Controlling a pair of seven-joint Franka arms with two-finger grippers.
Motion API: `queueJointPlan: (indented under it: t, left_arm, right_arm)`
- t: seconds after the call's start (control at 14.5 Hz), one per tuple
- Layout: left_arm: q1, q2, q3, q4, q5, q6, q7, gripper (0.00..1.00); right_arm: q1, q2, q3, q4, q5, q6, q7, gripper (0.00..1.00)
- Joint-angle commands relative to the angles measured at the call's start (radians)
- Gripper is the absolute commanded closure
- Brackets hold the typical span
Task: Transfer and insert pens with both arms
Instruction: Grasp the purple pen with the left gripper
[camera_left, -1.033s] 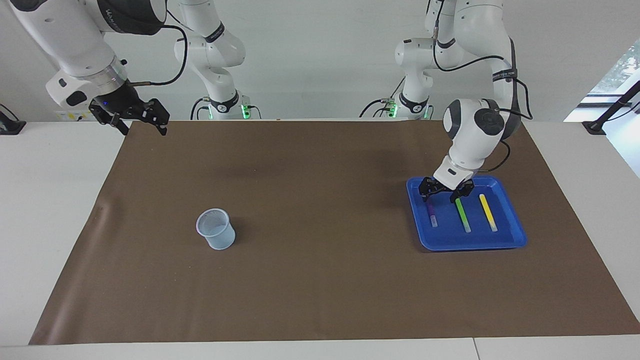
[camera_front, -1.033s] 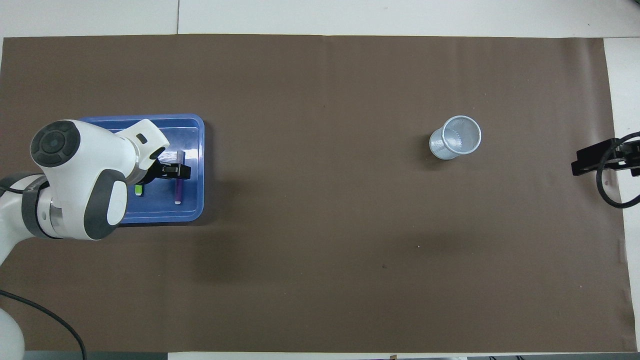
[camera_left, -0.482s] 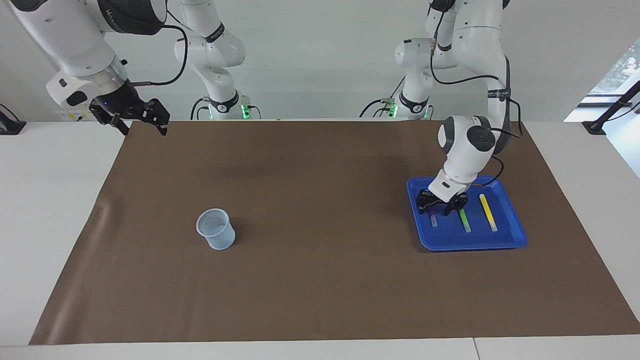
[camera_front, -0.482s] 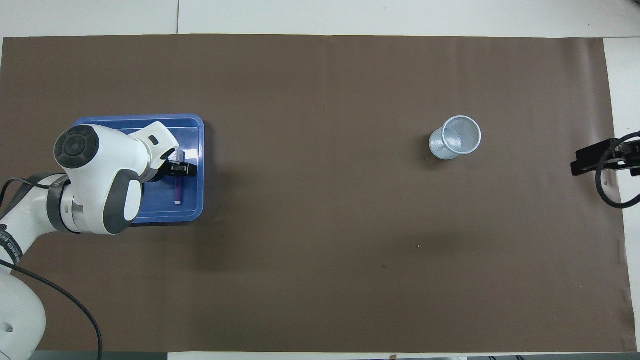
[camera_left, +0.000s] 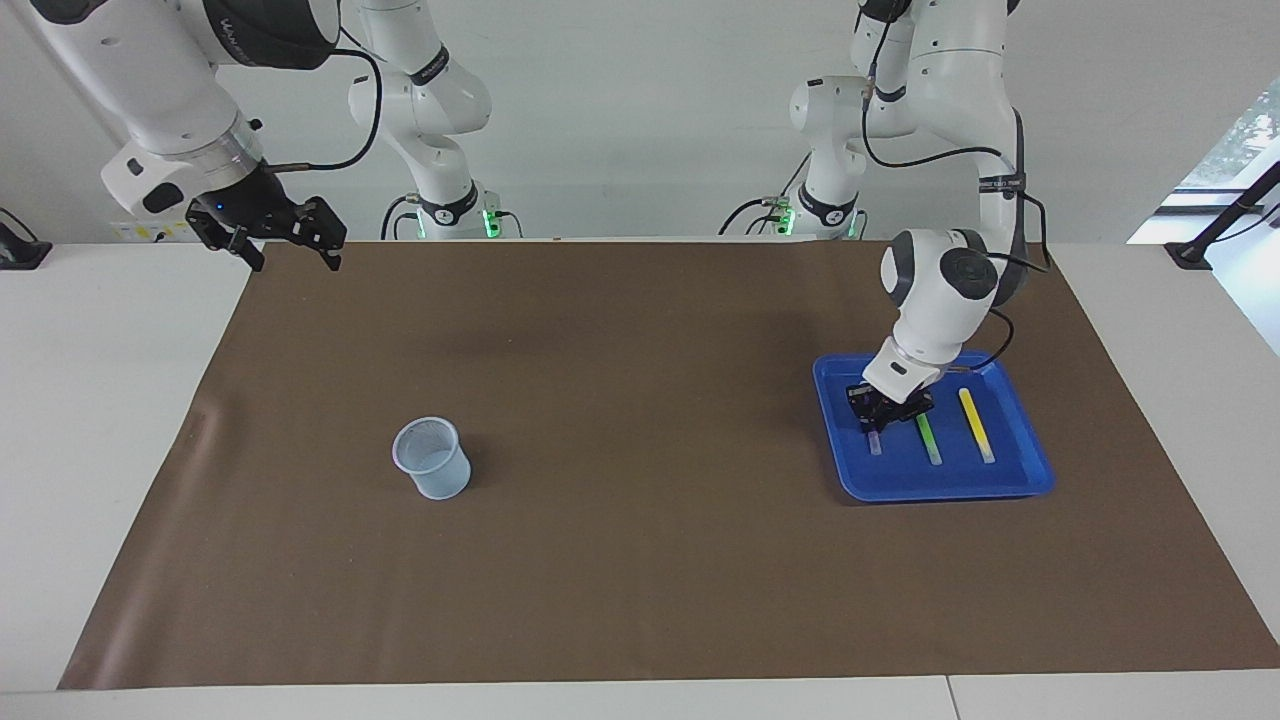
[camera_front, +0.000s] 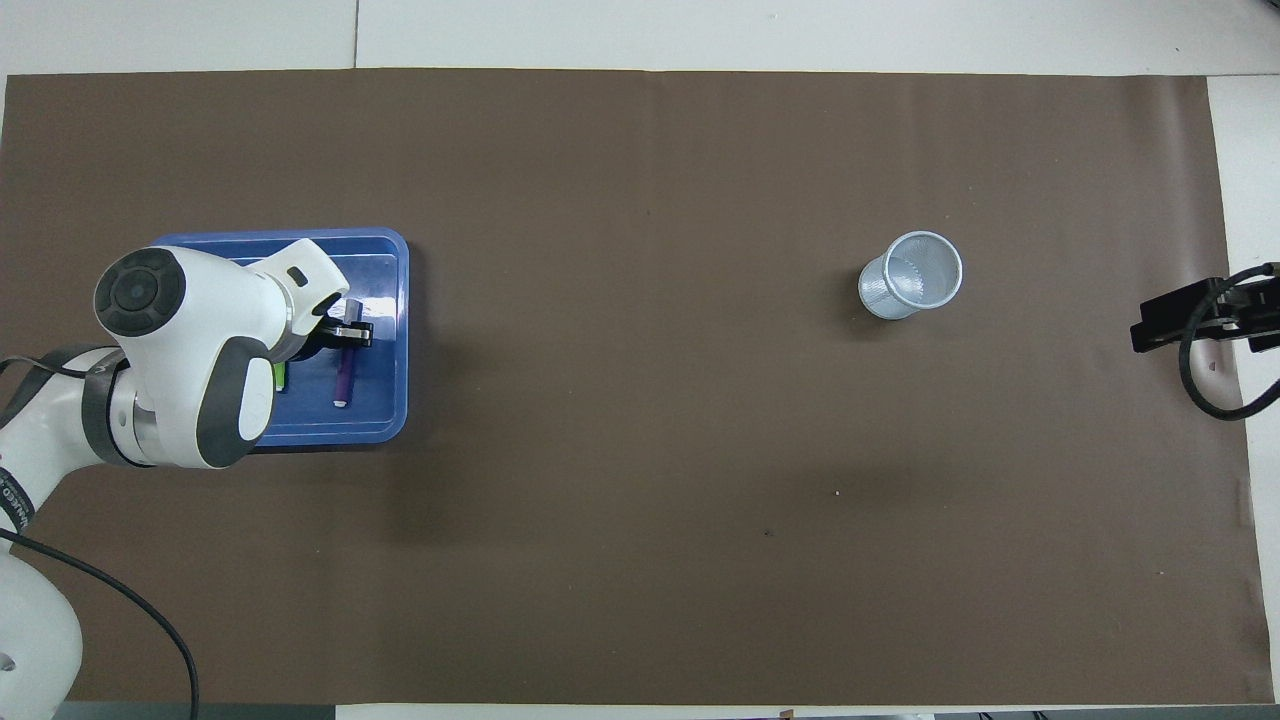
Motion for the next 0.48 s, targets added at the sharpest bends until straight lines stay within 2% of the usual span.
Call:
queueJointPlan:
  t: [0.0,0.41]
  left_arm:
    - [-0.004,-0.010,0.004,0.006,0.011,-0.030,-0.022,1.00]
    - [-0.016,-0.079,-0.002,0.149,0.010,-0.243,-0.277,1.00]
  right_arm:
    - [0.006,-0.018,0.006,-0.024,0.034,-0.005,-0.024,0.00]
    - [0.017,-0.015,0.006,-0.024,0.242,0.021,0.001,0.00]
